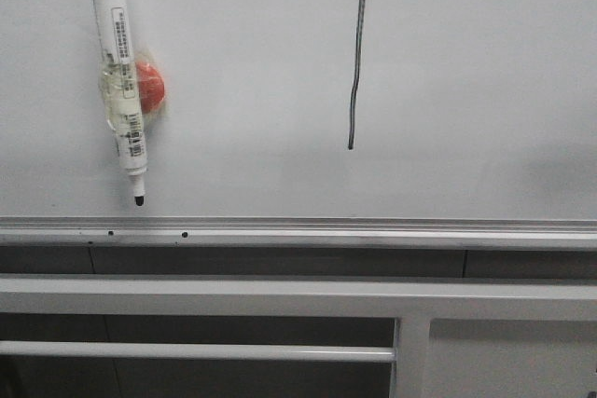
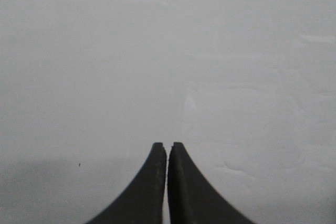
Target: Write number 1 on whiteboard
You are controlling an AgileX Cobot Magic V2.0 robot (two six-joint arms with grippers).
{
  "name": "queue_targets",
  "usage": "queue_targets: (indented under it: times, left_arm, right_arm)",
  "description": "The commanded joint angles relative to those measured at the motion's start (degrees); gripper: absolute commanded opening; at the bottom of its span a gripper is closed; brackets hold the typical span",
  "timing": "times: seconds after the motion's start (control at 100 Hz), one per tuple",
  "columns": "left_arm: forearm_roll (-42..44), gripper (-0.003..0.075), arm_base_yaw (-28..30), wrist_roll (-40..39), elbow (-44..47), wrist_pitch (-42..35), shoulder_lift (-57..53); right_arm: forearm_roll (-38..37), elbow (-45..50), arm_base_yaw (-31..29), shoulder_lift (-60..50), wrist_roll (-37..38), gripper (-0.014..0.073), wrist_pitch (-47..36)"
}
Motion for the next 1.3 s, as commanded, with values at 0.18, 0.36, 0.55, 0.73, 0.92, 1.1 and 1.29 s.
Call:
queue_targets:
  times: [0.18, 0.36, 0.55, 0.73, 0.92, 1.1, 1.29]
  left_arm:
    - [-13.70, -0.0020, 0.06, 10.39, 3.00, -2.94, -2.50]
    - [-27.60, -0.0020, 0.06, 26.11, 3.68, 0.47, -3.94]
    - [-23.72, -0.0020, 0.16, 26.80, 3.68, 6.76, -4.67]
    - [-23.57, -0.0020, 3.27, 26.80, 3.68, 10.97, -4.67]
    - [-24.08, -0.0020, 5.23, 26.80, 3.68, 13.78, -4.67]
    - [-24.54, -0.0020, 7.18, 26.80, 3.68, 14.28, -4.67]
    - [-23.70, -0.0020, 7.51, 24.38, 3.68, 14.28, -4.67]
  right_arm:
    - [-0.08, 1.12, 0.01, 0.43, -0.53, -0.0063, -3.95]
    - [-0.08, 1.12, 0.01, 0.43, -0.53, -0.0063, -3.95]
    - [-0.08, 1.12, 0.01, 0.43, -0.53, -0.0063, -3.95]
    - [-0.08, 1.12, 0.01, 0.43, -0.53, -0.0063, -3.95]
    - [-0.08, 1.12, 0.01, 0.43, -0.53, -0.0063, -3.95]
    - [-0.08, 1.12, 0.01, 0.43, -0.53, -0.0063, -3.95]
    - [-0.08, 1.12, 0.01, 0.43, -0.53, -0.0063, -3.95]
